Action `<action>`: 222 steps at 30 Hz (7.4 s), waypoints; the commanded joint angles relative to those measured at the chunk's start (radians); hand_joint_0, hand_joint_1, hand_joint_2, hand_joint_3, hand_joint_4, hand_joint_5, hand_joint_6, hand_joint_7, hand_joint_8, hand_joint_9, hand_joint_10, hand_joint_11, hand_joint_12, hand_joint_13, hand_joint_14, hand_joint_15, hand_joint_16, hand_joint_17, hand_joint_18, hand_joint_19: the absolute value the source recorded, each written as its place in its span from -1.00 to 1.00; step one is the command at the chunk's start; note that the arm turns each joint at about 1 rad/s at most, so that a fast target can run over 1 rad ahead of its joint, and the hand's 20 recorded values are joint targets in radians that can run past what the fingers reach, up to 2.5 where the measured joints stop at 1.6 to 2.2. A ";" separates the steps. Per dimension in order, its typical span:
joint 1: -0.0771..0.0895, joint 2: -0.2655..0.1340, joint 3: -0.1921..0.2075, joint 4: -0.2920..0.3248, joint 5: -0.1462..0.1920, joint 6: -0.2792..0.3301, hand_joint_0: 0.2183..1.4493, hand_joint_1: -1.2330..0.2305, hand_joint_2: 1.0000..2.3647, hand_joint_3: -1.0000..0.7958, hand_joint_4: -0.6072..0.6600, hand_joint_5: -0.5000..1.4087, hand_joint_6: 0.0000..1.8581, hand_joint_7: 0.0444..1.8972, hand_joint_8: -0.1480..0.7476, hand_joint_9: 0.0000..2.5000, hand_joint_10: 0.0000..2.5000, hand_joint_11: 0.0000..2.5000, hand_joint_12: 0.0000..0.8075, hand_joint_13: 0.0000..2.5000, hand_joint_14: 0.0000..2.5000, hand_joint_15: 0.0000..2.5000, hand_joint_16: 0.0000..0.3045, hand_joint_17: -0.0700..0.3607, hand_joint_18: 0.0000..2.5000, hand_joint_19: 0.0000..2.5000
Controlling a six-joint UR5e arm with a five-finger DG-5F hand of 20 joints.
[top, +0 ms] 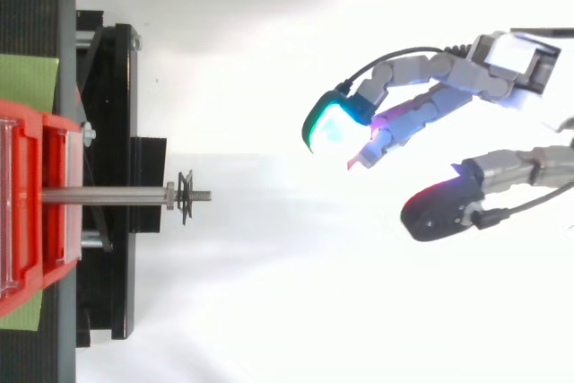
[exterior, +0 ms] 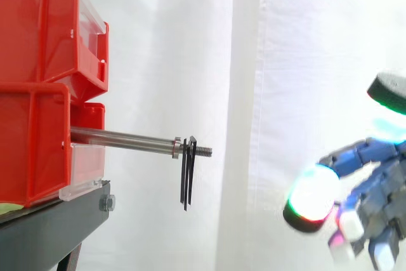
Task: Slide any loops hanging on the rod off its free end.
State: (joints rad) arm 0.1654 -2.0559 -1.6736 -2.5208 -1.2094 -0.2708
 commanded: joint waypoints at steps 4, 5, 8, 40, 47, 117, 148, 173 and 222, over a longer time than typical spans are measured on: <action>0.006 -0.047 0.002 0.122 0.047 0.055 -0.40 -0.15 -0.98 -0.26 0.56 -0.65 -0.46 -0.12 0.13 -0.29 -0.99 -0.73 -0.01 -0.34 -0.99 -0.84 -0.58 -0.01 -0.30 -0.65; 0.006 -0.047 0.002 0.125 0.057 0.051 -0.40 -0.15 -0.98 -0.26 0.56 -0.65 -0.46 -0.12 0.13 -0.29 -0.99 -0.73 -0.01 -0.34 -0.99 -0.84 -0.58 -0.01 -0.29 -0.65; 0.013 -0.049 0.002 0.129 0.113 0.036 -0.40 -0.15 -0.98 -0.26 0.57 -0.65 -0.46 -0.12 0.13 -0.29 -0.99 -0.73 -0.01 -0.34 -0.99 -0.84 -0.58 -0.01 -0.29 -0.65; 0.054 -0.049 0.002 0.180 0.202 -0.060 -0.40 -0.15 -0.98 -0.26 0.57 -0.63 -0.46 0.00 0.13 -0.27 -0.99 -0.73 -0.02 -0.32 -0.99 -0.82 -0.58 -0.01 -0.28 -0.64; 0.054 -0.130 0.017 0.208 0.209 -0.033 -0.40 -0.15 -0.98 -0.26 0.57 -0.63 -0.46 0.00 0.13 -0.27 -0.99 -0.73 -0.02 -0.32 -0.99 -0.82 -0.58 0.00 -0.28 -0.64; 0.020 -0.434 0.307 0.505 -0.050 -1.097 -0.40 -0.16 -0.98 -0.26 0.55 -0.62 -0.46 0.06 0.13 -0.27 -0.99 -0.73 -0.01 -0.32 -0.99 -0.82 -0.58 0.00 -0.28 -0.64; 0.006 -0.309 0.325 0.324 -0.151 -1.045 -0.40 -0.15 -0.98 -0.26 0.56 -0.62 -0.46 0.06 0.14 -0.26 -0.99 -0.73 -0.02 -0.32 -0.99 -0.82 -0.58 -0.01 -0.27 -0.64; -0.029 -0.325 0.325 0.323 -0.160 -1.007 -0.40 -0.15 -0.98 -0.26 0.57 -0.62 -0.46 0.05 0.13 -0.26 -0.99 -0.72 -0.02 -0.31 -0.99 -0.82 -0.58 -0.01 -0.27 -0.63; -0.049 -0.322 0.339 0.333 -0.233 -0.984 -0.37 -0.04 -0.98 -0.28 0.40 -0.58 -0.46 0.34 0.13 -0.24 -0.99 -0.71 -0.04 -0.30 -0.99 -0.81 -0.59 -0.02 -0.27 -0.63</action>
State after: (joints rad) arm 0.1188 -2.3784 -1.3346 -2.1871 -1.4355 -1.2566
